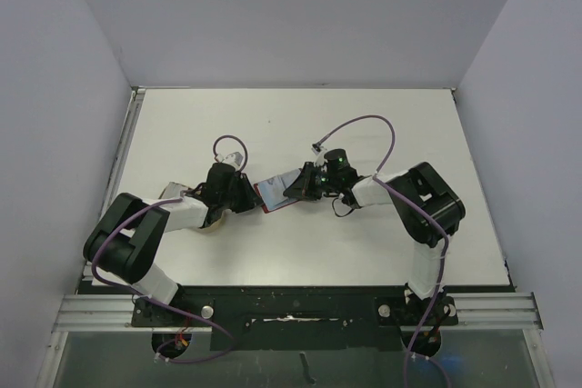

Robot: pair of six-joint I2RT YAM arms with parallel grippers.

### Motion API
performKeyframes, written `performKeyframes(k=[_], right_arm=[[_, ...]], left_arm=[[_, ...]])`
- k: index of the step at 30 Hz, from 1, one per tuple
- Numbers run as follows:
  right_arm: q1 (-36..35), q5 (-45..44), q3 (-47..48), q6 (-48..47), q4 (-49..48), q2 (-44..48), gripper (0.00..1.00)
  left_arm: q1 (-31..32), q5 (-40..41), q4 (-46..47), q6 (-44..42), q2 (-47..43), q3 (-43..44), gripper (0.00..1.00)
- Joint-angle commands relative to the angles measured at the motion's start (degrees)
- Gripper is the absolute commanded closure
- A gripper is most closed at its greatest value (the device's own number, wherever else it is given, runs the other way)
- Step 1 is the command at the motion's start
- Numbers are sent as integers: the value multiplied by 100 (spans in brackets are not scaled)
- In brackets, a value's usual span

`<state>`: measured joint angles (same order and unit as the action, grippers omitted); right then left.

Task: Put the credit cards into the card holder
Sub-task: Adjust the card slot at the card holder.

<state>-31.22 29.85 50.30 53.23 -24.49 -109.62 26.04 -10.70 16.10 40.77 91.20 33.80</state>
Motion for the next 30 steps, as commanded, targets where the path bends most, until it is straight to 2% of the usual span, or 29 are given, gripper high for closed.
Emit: performKeyframes(k=[1,14,22,26,30], right_arm=[[-49,99,198,77,-241,-107,100],[-129,145,326,75,-70,-221,100],[-188,94,552,-159,425,-316,100],[-192,-130,653,-374,754,-184,93],[-184,-436,793,-673,1212,128,75]], left_arm=[[-21,-74,316,-116,34,196,93],[-20,-78,333,-125,30,195,93],[-20,-69,333,-128,30,195,93],[-12,-70,316,-125,1,188,93],[-20,-30,229,-129,-108,196,92]])
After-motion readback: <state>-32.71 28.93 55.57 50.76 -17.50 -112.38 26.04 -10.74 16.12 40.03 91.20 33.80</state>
